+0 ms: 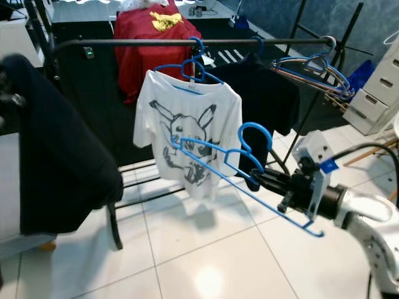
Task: Hang hanger
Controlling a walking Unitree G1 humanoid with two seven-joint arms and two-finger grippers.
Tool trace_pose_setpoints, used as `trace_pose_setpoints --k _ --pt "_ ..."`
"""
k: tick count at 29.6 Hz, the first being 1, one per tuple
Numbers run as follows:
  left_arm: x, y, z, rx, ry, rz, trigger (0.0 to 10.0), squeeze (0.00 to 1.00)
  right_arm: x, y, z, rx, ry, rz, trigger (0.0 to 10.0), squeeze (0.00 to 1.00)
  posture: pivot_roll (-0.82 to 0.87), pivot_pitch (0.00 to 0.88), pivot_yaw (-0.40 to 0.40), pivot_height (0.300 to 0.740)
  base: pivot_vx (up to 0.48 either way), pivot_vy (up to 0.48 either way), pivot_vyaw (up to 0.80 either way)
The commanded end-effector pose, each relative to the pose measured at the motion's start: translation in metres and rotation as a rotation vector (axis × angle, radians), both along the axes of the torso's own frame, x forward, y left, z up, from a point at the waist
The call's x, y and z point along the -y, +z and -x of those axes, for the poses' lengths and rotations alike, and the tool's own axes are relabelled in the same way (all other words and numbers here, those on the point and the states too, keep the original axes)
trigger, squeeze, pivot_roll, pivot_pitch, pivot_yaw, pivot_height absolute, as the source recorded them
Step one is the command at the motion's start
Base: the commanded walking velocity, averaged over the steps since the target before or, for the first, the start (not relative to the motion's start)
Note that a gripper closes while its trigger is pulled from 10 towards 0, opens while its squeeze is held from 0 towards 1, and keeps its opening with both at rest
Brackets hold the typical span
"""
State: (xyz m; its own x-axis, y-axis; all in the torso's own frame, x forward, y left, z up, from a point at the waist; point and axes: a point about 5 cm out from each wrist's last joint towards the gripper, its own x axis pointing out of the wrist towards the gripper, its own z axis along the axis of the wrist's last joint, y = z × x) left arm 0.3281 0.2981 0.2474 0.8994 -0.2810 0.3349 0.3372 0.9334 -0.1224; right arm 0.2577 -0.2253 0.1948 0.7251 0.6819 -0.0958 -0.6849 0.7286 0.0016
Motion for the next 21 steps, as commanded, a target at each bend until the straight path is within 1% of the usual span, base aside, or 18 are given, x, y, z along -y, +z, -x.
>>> trace_pose_setpoints --k 1,2,3,4,5,6,7,8,9,10,11,12,14,15,17,19,20,21 --pt "0.028 -0.038 0.004 -0.116 -0.061 -0.091 2.3 0.00 0.011 -0.030 -0.004 -0.079 -0.143 -0.035 10.0 0.00 -0.05 0.098 -0.047 0.740 0.000 0.000 0.00" --pt "0.028 -0.038 0.004 -0.116 -0.061 -0.091 2.3 0.00 0.011 -0.030 -0.004 -0.079 -0.143 -0.035 10.0 0.00 -0.05 0.098 -0.047 0.740 0.000 0.000 0.00" --pt "0.036 -0.054 0.006 -0.162 -0.075 -0.100 2.9 0.00 0.013 -0.042 -0.005 -0.113 -0.191 -0.049 10.0 0.00 -0.05 0.098 -0.047 0.740 0.000 0.000 0.00" --pt "0.036 -0.054 0.006 -0.162 -0.075 -0.100 2.9 0.00 0.013 -0.042 -0.005 -0.113 -0.191 -0.049 10.0 0.00 -0.05 0.098 -0.047 0.740 0.000 0.000 0.00" --pt "0.044 -0.072 0.010 -0.214 -0.082 -0.130 3.0 0.00 0.016 -0.055 -0.005 -0.144 -0.238 -0.063 10.0 0.00 -0.05 0.102 -0.045 0.740 0.000 0.000 0.00" --pt "0.044 -0.072 0.010 -0.214 -0.082 -0.130 3.0 0.00 0.016 -0.055 -0.005 -0.144 -0.238 -0.063 10.0 0.00 -0.05 0.102 -0.045 0.740 0.000 0.000 0.00" --pt "0.056 -0.090 0.015 -0.264 -0.091 -0.186 4.4 0.00 0.018 -0.069 -0.003 -0.182 -0.288 -0.073 10.0 0.00 -0.04 0.105 -0.040 0.740 0.000 0.000 0.80" --pt "0.066 -0.106 0.020 -0.308 -0.086 -0.167 10.0 0.00 0.019 -0.084 0.000 -0.220 -0.327 -0.087 10.0 0.00 -0.03 0.107 -0.037 0.740 0.000 0.000 0.80" --pt "0.066 -0.106 0.020 -0.308 -0.086 -0.167 10.0 0.00 0.019 -0.084 0.000 -0.220 -0.327 -0.087 10.0 0.00 -0.03 0.107 -0.037 0.740 0.000 0.000 0.80" --pt "0.073 -0.115 0.024 -0.333 -0.080 -0.152 10.0 0.00 0.019 -0.094 0.002 -0.243 -0.351 -0.095 10.0 0.00 -0.02 0.107 -0.036 0.740 0.000 0.000 0.80" --pt "0.079 -0.125 0.029 -0.361 -0.060 -0.118 10.0 0.00 0.018 -0.105 0.008 -0.273 -0.377 -0.106 10.0 0.00 -0.01 0.108 -0.029 0.740 0.000 0.000 0.80" --pt "0.079 -0.125 0.029 -0.361 -0.060 -0.118 10.0 0.00 0.018 -0.105 0.008 -0.273 -0.377 -0.106 10.0 0.00 -0.01 0.108 -0.029 0.740 0.000 0.000 0.80" --pt "0.084 -0.136 0.038 -0.393 -0.011 -0.050 10.0 0.00 0.018 -0.122 0.017 -0.311 -0.419 -0.118 10.0 0.00 0.00 0.106 -0.032 0.740 0.000 0.000 0.80" --pt "0.084 -0.136 0.038 -0.393 -0.011 -0.050 10.0 0.00 0.018 -0.122 0.017 -0.311 -0.419 -0.118 10.0 0.00 0.00 0.106 -0.032 0.740 0.000 0.000 0.80" --pt "0.083 -0.142 0.043 -0.412 0.034 -0.031 10.0 0.00 0.019 -0.132 0.021 -0.331 -0.443 -0.126 10.0 0.00 0.00 0.102 -0.034 0.740 0.000 0.000 0.80" --pt "0.078 -0.154 0.047 -0.448 0.104 -0.038 10.0 0.00 0.021 -0.143 0.025 -0.355 -0.462 -0.120 10.0 0.00 0.01 0.100 -0.031 0.740 0.000 0.000 0.80" --pt "0.078 -0.154 0.047 -0.448 0.104 -0.038 10.0 0.00 0.021 -0.143 0.025 -0.355 -0.462 -0.120 10.0 0.00 0.01 0.100 -0.031 0.740 0.000 0.000 0.80" --pt "0.074 -0.161 0.049 -0.470 0.136 -0.038 10.0 0.00 0.021 -0.148 0.027 -0.369 -0.468 -0.118 10.0 0.00 0.01 0.100 -0.032 0.740 0.000 0.000 0.80"
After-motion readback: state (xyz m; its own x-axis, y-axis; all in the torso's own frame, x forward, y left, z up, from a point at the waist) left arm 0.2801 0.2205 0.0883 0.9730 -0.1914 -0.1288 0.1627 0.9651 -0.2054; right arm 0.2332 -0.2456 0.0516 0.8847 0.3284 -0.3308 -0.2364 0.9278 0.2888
